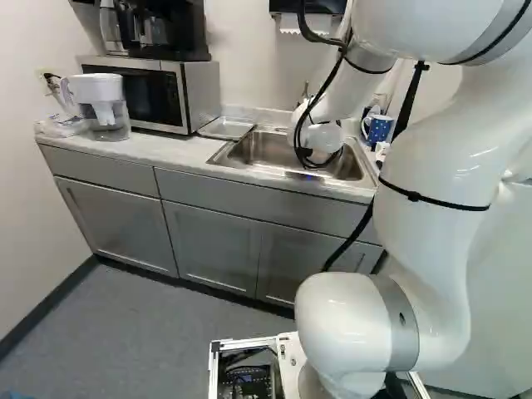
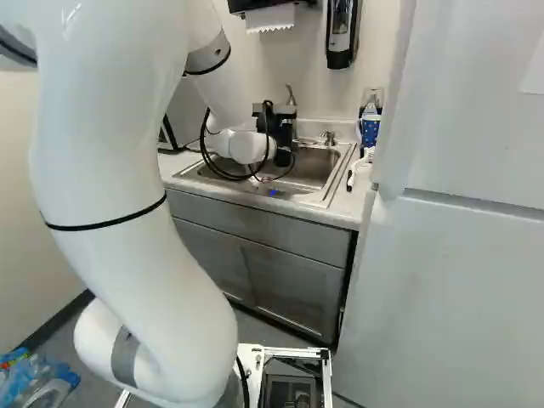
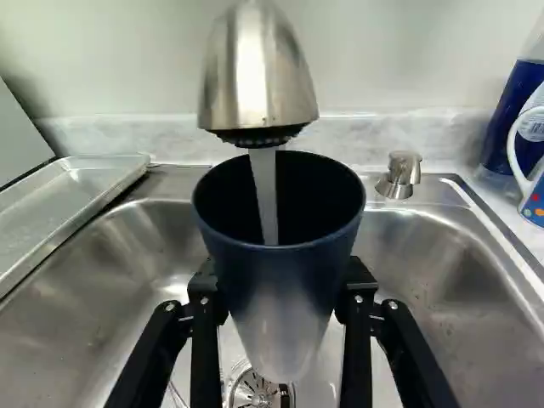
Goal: Rinse the cup and place it in the tray
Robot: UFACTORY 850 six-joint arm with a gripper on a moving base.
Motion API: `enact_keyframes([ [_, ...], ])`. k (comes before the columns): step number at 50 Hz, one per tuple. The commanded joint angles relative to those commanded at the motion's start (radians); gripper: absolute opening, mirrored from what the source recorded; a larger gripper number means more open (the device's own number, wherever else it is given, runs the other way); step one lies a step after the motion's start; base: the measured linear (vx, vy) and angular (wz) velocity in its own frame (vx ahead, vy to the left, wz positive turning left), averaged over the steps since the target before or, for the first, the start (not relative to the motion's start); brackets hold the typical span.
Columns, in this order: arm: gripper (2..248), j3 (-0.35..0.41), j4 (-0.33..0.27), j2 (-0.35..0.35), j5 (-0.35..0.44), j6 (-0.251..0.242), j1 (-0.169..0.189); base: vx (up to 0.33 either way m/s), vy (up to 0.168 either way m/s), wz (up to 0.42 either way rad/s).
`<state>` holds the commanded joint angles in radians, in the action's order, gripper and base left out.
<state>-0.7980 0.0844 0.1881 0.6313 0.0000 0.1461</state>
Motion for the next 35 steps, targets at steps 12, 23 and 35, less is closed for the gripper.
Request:
enact_keyframes([
  [12,125,0.000,0.000,0.000,0.000,0.000,0.000,0.000,0.000,0.000],
  [23,125,0.000,0.000,0.000,0.000,0.000,0.000,0.000,0.000,0.000],
  [35,125,0.000,0.000,0.000,0.000,0.000,0.000,0.000,0.000,0.000],
])
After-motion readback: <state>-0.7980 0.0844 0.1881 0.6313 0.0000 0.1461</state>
